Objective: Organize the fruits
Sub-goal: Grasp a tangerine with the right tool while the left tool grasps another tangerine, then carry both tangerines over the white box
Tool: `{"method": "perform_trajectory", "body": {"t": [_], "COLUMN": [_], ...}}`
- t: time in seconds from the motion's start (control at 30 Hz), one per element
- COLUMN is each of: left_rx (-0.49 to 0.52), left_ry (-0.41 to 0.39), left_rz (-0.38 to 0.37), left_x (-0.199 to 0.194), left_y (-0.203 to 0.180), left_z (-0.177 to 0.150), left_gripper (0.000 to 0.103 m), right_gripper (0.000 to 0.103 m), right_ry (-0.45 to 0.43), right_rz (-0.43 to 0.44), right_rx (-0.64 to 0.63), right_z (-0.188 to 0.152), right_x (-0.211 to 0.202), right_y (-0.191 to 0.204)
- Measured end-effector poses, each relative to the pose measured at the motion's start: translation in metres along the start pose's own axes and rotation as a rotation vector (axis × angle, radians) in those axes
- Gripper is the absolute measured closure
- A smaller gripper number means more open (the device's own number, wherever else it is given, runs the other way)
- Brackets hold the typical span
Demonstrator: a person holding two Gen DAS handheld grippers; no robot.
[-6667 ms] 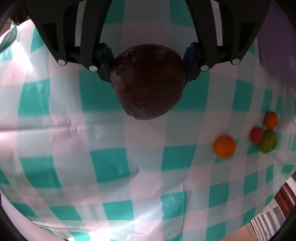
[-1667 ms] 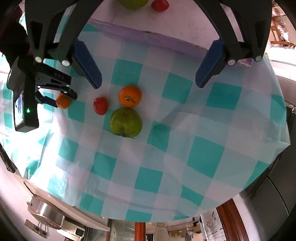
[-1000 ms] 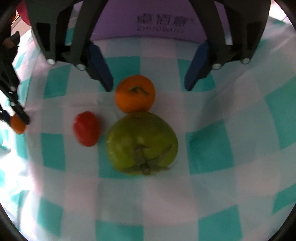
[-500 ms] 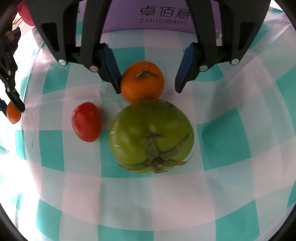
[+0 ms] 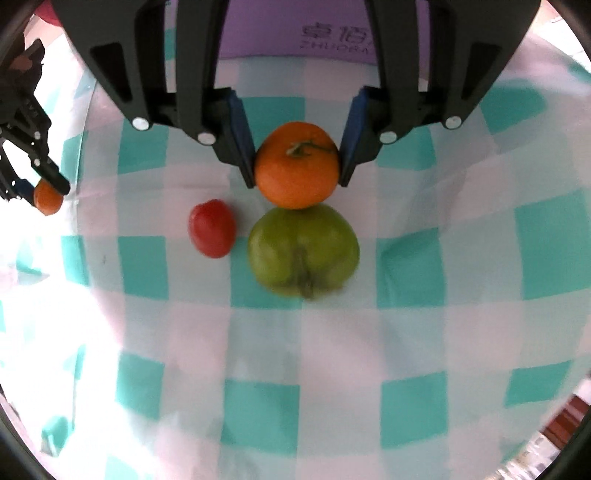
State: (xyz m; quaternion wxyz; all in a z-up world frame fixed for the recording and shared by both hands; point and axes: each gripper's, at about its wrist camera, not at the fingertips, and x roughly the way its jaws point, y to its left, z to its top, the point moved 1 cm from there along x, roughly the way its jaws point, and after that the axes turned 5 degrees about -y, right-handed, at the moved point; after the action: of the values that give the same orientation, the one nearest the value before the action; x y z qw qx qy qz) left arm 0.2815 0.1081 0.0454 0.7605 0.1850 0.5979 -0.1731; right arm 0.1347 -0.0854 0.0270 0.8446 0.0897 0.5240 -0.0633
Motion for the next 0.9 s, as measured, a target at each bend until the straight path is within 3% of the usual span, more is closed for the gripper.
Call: {"method": "perform_trajectory", "body": {"t": [0.33, 0.6, 0.9], "left_rx": [-0.062, -0.117, -0.271], "left_ry": [-0.287, -0.381, -0.417], "left_rz": [0.042, 0.062, 0.108], "left_x": [-0.087, -0.143, -0.174], "left_y": [-0.027, -0.048, -0.039], "left_z": [-0.031, -0.052, -0.121], "left_gripper": [0.059, 0.059, 0.059], "right_gripper": [0.062, 0.062, 0.062], "right_ry": [-0.032, -0.091, -0.17], "right_rz": [0.017, 0.053, 0.15], "right_rx": [-0.04, -0.091, -0.21], "right_z": [-0.001, 0.006, 0.017], "right_x": [-0.034, -0.072, -0.108], "right_y": [0.001, 0.005, 0.045]}}
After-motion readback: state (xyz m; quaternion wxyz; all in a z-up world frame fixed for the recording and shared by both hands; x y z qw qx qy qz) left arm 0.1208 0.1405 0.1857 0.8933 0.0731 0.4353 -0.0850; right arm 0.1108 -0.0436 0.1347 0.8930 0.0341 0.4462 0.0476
